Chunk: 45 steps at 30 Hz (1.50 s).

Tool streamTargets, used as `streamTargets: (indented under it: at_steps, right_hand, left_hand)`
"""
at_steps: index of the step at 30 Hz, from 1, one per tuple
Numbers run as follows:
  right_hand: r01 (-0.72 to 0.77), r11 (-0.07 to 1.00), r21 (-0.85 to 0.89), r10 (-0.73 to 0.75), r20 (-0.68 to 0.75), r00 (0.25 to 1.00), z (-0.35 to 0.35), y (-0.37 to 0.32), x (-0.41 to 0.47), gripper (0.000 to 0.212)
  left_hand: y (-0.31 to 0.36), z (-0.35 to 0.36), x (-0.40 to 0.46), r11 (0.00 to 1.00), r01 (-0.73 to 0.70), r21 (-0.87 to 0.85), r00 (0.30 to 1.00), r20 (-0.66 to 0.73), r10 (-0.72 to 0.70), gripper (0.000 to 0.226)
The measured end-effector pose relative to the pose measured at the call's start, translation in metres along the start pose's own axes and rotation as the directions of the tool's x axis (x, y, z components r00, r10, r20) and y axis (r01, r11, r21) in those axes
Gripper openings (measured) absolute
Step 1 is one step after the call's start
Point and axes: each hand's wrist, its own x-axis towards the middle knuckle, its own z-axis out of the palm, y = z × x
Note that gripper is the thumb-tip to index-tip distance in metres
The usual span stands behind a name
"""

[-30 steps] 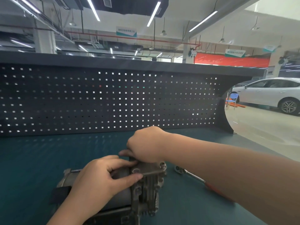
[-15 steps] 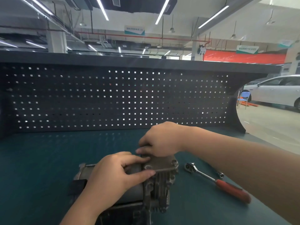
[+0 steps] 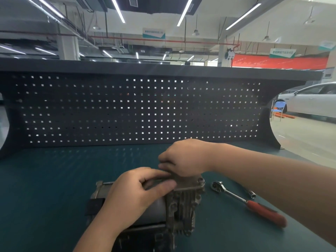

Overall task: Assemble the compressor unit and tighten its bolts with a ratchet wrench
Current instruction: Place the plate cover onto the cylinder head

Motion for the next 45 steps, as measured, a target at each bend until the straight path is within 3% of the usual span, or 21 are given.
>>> streamTargets:
  at_steps: [2, 4, 7, 11, 17, 23, 26, 27, 29, 30, 31, 33, 34, 37, 39, 42, 45]
  right_hand:
    - [-0.029, 0.999, -0.038, 0.029, 0.012, 0.999, 0.0, 0.001, -0.002, 0.036]
    - [-0.098, 0.994, -0.051, 0.101, 0.051, 0.994, -0.006, 0.003, -0.004, 0.047]
    - [-0.145, 0.968, 0.206, 0.17, -0.111, 0.979, -0.016, -0.007, -0.011, 0.04]
    - [0.169, 0.906, 0.388, 0.009, -0.416, 0.909, -0.014, -0.062, -0.017, 0.017]
    - [0.143, 0.875, 0.462, 0.092, -0.448, 0.889, 0.006, -0.083, -0.009, 0.027]
    - [0.2, 0.862, 0.466, 0.108, -0.553, 0.826, 0.021, -0.087, -0.002, 0.016]
    - [0.177, 0.78, 0.601, 0.256, -0.563, 0.786, 0.015, -0.081, -0.004, 0.005]
    - [0.143, 0.715, 0.684, 0.372, -0.547, 0.75, 0.01, -0.075, -0.006, 0.014]
    - [0.138, 0.497, 0.856, 0.548, -0.434, 0.715, -0.001, -0.055, -0.016, 0.026]
    - [0.141, 0.398, 0.906, 0.571, -0.365, 0.735, -0.006, -0.044, -0.024, 0.025]
    - [0.126, 0.367, 0.921, 0.55, -0.325, 0.77, -0.01, -0.034, -0.034, 0.023]
    - [0.036, 0.454, 0.89, 0.482, -0.279, 0.831, -0.009, -0.02, -0.051, 0.019]
    - [-0.016, 0.499, 0.866, 0.457, -0.248, 0.854, -0.005, -0.018, -0.056, 0.017]
    - [-0.104, 0.601, 0.793, 0.382, -0.171, 0.908, 0.01, -0.017, -0.063, 0.008]
    - [-0.114, 0.675, 0.729, 0.343, -0.174, 0.923, 0.014, -0.017, -0.064, 0.017]
    - [-0.066, 0.67, 0.74, 0.309, -0.197, 0.93, 0.01, -0.021, -0.064, 0.03]
    - [-0.042, 0.593, 0.804, 0.345, -0.207, 0.916, 0.012, -0.023, -0.064, 0.026]
  left_hand:
    - [0.0, -0.001, 0.001, 0.994, -0.023, -0.107, 0.998, -0.061, 0.017, 0.06]
    - [0.001, -0.002, 0.005, 0.96, -0.003, -0.279, 0.98, -0.192, -0.053, 0.068]
    - [0.008, -0.003, 0.011, 0.889, 0.0, -0.459, 0.923, -0.341, -0.177, 0.067]
    - [0.016, -0.005, 0.005, 0.84, 0.011, -0.543, 0.889, -0.38, -0.257, 0.058]
    - [0.02, -0.009, 0.004, 0.716, 0.021, -0.698, 0.812, -0.406, -0.42, 0.044]
    - [0.02, -0.007, 0.006, 0.684, 0.007, -0.73, 0.795, -0.411, -0.446, 0.051]
    - [0.013, -0.005, 0.005, 0.763, 0.021, -0.647, 0.837, -0.406, -0.367, 0.051]
    - [0.011, -0.004, 0.005, 0.825, 0.046, -0.563, 0.864, -0.392, -0.316, 0.046]
    - [0.009, -0.002, 0.003, 0.953, 0.102, -0.284, 0.931, -0.31, -0.192, 0.03]
    - [0.008, 0.0, 0.003, 0.986, 0.114, -0.121, 0.958, -0.25, -0.141, 0.024]
    - [0.008, 0.0, 0.002, 0.993, 0.11, 0.046, 0.977, -0.19, -0.1, 0.021]
    - [0.011, 0.001, 0.002, 0.958, 0.066, 0.279, 0.996, -0.073, -0.048, 0.03]
    - [0.013, 0.001, 0.002, 0.947, 0.052, 0.316, 0.999, -0.031, -0.045, 0.036]
    - [0.018, -0.005, 0.0, 0.963, 0.052, 0.263, 0.995, 0.067, -0.072, 0.047]
    - [0.021, -0.006, -0.001, 0.952, 0.06, 0.3, 0.989, 0.11, -0.097, 0.068]
    - [0.016, 0.001, 0.001, 0.868, 0.076, 0.491, 0.99, 0.067, -0.125, 0.111]
    - [0.015, 0.007, 0.001, 0.802, 0.084, 0.591, 0.994, 0.005, -0.108, 0.112]
